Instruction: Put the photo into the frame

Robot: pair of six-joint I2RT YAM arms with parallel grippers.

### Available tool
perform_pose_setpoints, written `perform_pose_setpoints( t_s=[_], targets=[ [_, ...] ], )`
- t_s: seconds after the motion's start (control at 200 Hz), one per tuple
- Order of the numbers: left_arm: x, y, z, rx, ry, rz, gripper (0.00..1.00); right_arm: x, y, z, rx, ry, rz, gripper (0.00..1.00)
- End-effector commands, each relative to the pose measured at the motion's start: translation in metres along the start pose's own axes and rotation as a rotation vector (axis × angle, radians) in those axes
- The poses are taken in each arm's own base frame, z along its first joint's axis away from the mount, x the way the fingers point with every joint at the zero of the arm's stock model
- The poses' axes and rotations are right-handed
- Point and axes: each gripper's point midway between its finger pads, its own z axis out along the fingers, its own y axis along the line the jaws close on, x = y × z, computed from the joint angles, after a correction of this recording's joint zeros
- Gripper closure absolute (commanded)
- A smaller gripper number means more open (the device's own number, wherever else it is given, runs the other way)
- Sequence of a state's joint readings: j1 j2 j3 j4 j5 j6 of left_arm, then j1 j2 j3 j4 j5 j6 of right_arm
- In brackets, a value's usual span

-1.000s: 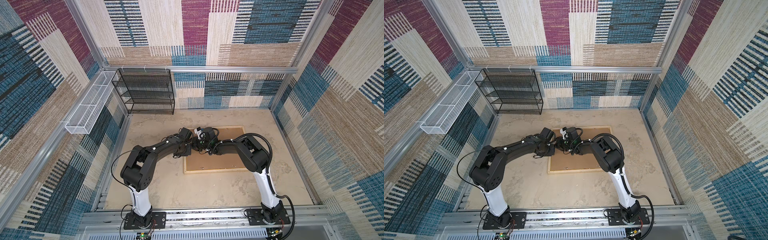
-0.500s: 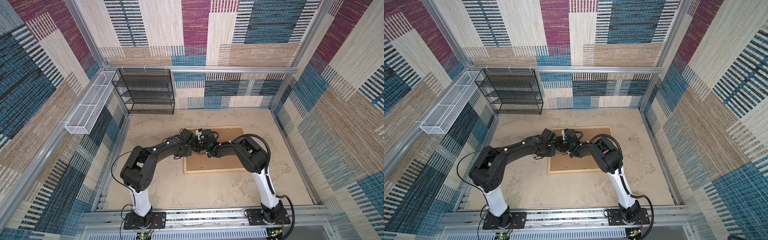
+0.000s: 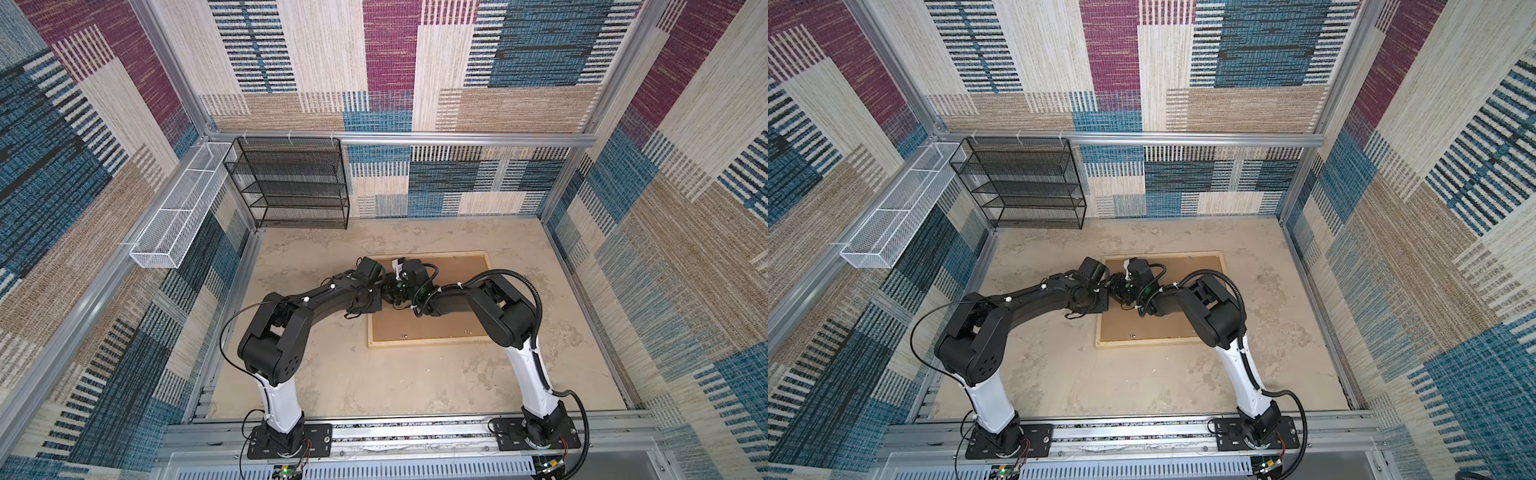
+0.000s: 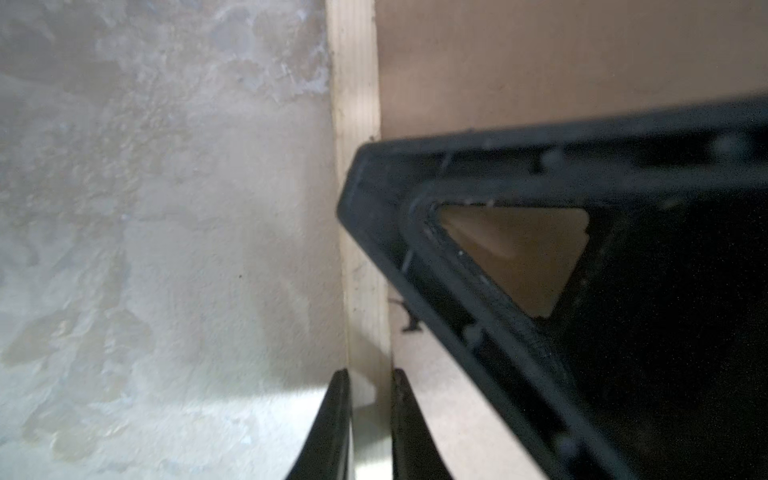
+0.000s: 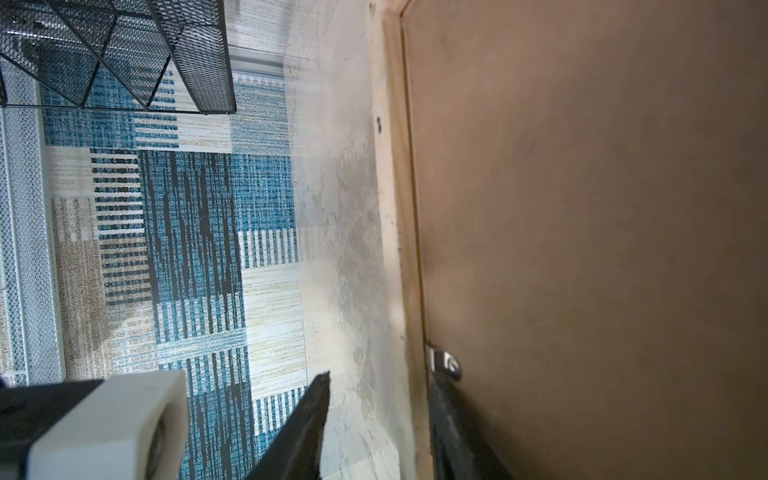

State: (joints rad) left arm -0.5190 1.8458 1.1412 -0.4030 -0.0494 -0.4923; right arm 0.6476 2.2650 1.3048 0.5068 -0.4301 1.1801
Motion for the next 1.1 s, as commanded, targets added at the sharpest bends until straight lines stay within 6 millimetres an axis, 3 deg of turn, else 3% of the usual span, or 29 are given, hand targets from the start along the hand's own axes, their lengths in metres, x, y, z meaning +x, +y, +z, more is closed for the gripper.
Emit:
perform_pose_setpoints(
  t_s=[0.0,0.065,0.205,0.305,0.391,0.516,0.551,0.571,0.671,1.097],
  targets=[
    [0.028,-0.010,0.008,0.076,0.114,0.029,0.94,0.004,-0.031,0.001,0.112,0.003,0.028,0.58],
    [0.026,-0.007,0.007,0.060,0.107,0.023,0.93,0.006,-0.026,-0.005,0.093,0.005,-0.004,0.58],
    [0.016,0.000,0.002,0.035,0.082,0.004,0.90,0.004,0.012,-0.019,0.004,0.053,-0.178,0.58],
    [0.007,0.002,-0.004,0.032,0.056,0.001,0.87,0.001,0.033,-0.028,0.021,0.085,-0.328,0.57],
    [0.004,0.002,-0.006,0.029,0.049,0.007,0.87,-0.012,0.039,-0.032,0.090,0.072,-0.423,0.57],
    [0.003,0.002,-0.004,0.033,0.049,0.012,0.88,-0.021,0.032,-0.021,0.116,0.139,-0.471,0.58],
    [0.003,0.002,-0.003,0.035,0.049,0.013,0.88,-0.018,0.022,-0.015,0.120,0.185,-0.465,0.58],
    [0.003,0.002,-0.002,0.035,0.049,0.014,0.88,-0.020,0.027,-0.012,0.105,0.196,-0.475,0.59],
    [0.004,0.002,0.000,0.038,0.052,0.017,0.89,-0.009,0.016,-0.001,0.085,0.277,-0.472,0.59],
    [0.005,0.000,-0.001,0.051,0.050,0.025,0.89,0.012,-0.003,0.003,0.039,0.362,-0.429,0.59]
  ],
)
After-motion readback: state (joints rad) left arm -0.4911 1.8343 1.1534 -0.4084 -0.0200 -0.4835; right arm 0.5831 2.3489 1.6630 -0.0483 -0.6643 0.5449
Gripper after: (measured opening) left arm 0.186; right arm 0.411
